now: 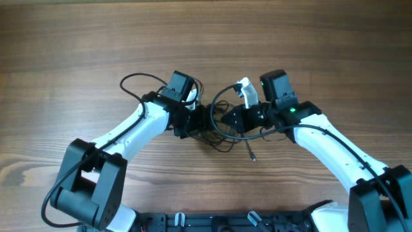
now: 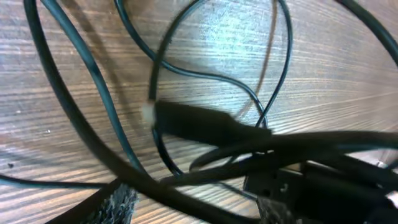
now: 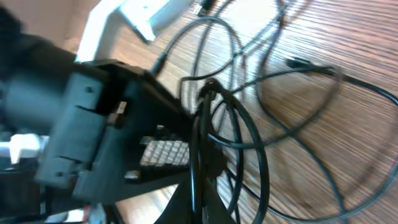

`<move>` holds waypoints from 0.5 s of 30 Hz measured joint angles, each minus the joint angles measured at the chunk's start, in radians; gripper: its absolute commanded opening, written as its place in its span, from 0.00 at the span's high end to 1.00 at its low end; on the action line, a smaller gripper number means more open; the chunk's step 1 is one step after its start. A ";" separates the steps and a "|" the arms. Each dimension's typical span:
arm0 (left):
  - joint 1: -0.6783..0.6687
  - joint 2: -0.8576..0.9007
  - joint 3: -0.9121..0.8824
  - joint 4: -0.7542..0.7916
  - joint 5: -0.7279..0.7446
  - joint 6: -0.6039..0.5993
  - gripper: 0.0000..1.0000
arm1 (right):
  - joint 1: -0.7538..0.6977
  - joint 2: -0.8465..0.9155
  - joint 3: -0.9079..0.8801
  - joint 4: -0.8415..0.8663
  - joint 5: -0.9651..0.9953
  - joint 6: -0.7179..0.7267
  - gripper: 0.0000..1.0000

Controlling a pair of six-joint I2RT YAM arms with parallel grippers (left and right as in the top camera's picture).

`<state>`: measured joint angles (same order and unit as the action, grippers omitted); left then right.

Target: Untangle cables

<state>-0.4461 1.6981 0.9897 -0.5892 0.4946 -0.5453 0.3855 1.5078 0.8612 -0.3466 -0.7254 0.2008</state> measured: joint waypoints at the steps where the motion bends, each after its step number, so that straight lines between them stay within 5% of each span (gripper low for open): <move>1: 0.000 0.000 0.000 0.009 -0.003 0.000 0.41 | 0.000 0.000 0.000 0.016 -0.032 0.004 0.96; 12: 0.000 0.000 -0.003 0.060 -0.182 -0.014 0.65 | 0.000 0.000 0.000 0.062 -0.217 0.068 0.96; 13: 0.000 0.000 -0.003 0.090 -0.191 -0.014 0.69 | 0.000 0.000 0.000 0.068 -0.225 0.074 0.96; 14: 0.000 0.000 -0.003 0.095 -0.207 -0.020 0.95 | 0.000 0.000 0.000 0.076 -0.240 0.082 0.96; 15: 0.000 0.000 -0.003 0.098 -0.226 -0.029 0.96 | 0.000 0.000 0.000 0.083 -0.259 0.086 0.96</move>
<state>-0.4461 1.6981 0.9863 -0.4915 0.2684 -0.5743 0.3855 1.5078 0.8612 -0.2638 -0.9840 0.2871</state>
